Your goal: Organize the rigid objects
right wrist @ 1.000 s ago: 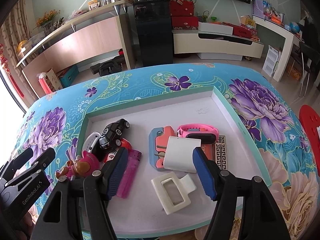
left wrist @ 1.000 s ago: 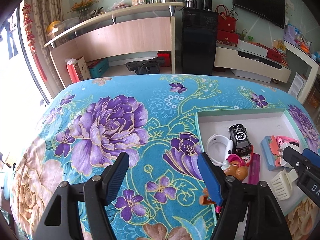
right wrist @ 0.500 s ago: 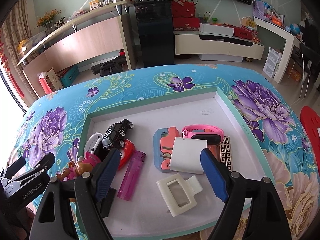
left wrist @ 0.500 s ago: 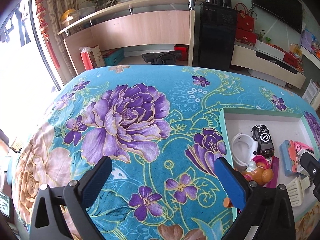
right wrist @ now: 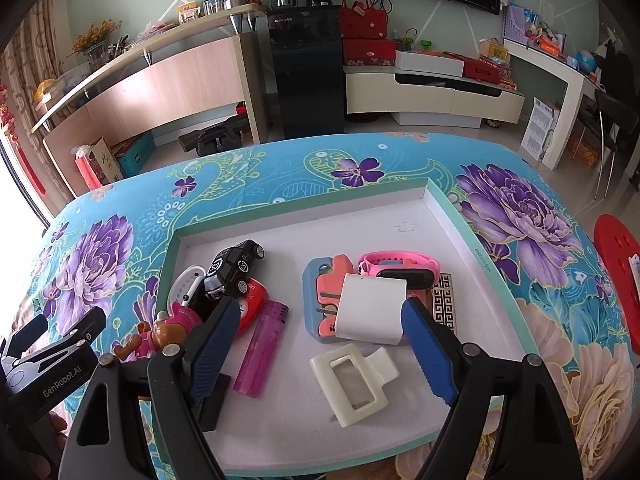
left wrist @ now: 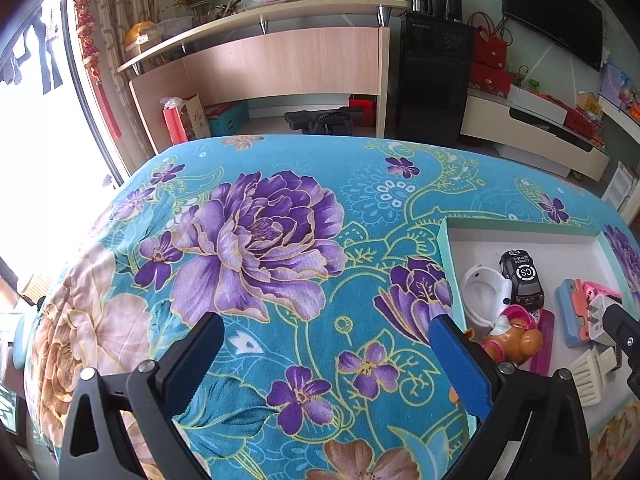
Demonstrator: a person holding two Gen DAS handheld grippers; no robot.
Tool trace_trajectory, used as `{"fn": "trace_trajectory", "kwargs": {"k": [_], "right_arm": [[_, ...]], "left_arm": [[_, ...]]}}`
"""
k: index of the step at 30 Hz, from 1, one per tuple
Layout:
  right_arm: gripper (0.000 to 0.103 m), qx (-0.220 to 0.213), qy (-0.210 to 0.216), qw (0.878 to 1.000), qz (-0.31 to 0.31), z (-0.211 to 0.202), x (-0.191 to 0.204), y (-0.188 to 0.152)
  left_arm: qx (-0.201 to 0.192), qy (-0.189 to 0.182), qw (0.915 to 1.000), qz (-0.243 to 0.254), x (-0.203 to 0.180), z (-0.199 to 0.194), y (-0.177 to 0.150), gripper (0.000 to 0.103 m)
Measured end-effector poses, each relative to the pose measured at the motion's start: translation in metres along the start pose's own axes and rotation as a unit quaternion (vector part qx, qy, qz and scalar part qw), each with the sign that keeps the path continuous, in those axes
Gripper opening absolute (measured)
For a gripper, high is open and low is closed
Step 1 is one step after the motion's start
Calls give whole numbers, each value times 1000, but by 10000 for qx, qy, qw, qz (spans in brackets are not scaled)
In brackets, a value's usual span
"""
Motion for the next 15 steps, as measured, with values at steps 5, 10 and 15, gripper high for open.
{"fn": "trace_trajectory", "kwargs": {"k": [5,10,15], "right_arm": [[83,13,20,10000,-5,-15,1,-13],[83,149,34,9998,-153,-28,5,-34],[83,76,94,9998,-168,-49,7,-43]], "left_arm": [[81,8,9999,119,2,-11,-17,103],[183,-7,9997,139,9,-28,-39,103],[265,14,9994,225,15,-44,-59,103]]}}
Point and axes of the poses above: each gripper's, at about its wrist camera, not at the fingertips, and z roughly the way its jaws point, x to its left, y to its top, the point moved 4 cm from there along z, roughly the way its jaws point, and after that the axes turned 10 degrees about -x, right-handed, at the moved point
